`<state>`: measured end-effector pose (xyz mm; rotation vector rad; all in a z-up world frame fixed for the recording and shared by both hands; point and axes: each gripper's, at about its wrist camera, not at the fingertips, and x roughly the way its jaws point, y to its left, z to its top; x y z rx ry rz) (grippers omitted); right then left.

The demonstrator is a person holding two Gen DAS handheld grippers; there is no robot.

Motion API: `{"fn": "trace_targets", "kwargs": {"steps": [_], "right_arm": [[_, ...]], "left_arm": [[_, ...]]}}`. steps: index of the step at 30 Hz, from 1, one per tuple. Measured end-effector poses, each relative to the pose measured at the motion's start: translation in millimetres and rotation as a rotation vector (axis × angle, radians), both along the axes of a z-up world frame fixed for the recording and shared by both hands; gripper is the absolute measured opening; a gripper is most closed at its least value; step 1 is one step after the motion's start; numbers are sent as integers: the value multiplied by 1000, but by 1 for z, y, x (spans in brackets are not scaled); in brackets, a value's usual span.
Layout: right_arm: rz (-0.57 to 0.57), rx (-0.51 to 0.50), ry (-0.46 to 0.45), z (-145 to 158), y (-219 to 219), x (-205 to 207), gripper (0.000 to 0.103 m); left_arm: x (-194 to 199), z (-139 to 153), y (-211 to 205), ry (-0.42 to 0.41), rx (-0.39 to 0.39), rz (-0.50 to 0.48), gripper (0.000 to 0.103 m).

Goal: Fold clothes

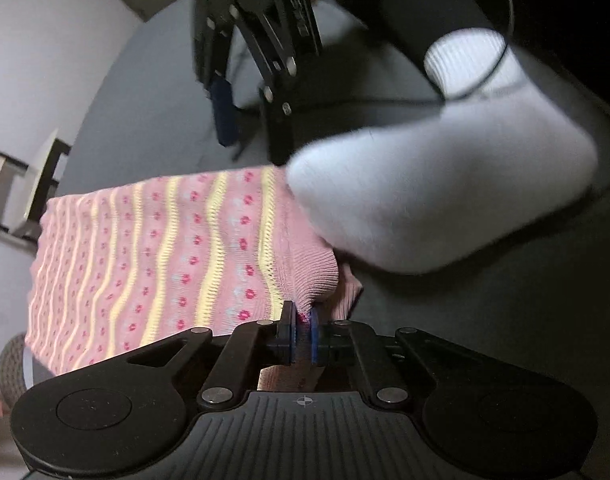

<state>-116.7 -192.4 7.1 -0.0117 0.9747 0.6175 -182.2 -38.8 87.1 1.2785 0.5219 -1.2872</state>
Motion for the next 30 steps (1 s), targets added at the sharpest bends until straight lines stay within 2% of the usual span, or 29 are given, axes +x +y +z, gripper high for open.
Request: {"fn": "trace_targets", "kwargs": {"steps": [3,6,8,10,12,15,17,19,20,23,25,28,30], "right_arm": [[-32,62,11,1,-10,3,70],[-67,113,26,1,-22,5,70],[-94,122,25,3,-28,6,70],[-106,141,14,7,-31,7,70],[-111,168,-2,9,-34,7,70],[-125,166,-24,12,-38,5,70],[-114,158,-55,15,-36,2,70],[-85,155,-96,20,-30,-4,70],[-68,151,-117,22,-27,-7,70],[59,50,-216,23,-3,-30,70],[169,-25,-287,22,19,-47,71],[235,-42,-346,19,40,-66,77],[232,-54,-391,17,53,-76,80]], "left_arm": [[4,34,10,44,-46,101,16],[12,76,25,105,-35,265,22],[15,105,36,120,-47,388,30],[13,135,48,130,-58,492,48],[2,162,57,93,-54,562,56],[-16,193,68,-36,-30,614,61],[-25,210,71,-137,2,628,73],[-40,207,71,-224,55,538,90],[-47,204,72,-263,83,493,92],[-51,169,73,-267,170,386,92],[-51,132,71,-262,209,318,92],[-47,79,68,-293,241,194,92],[-40,58,64,-310,205,183,92]]}}
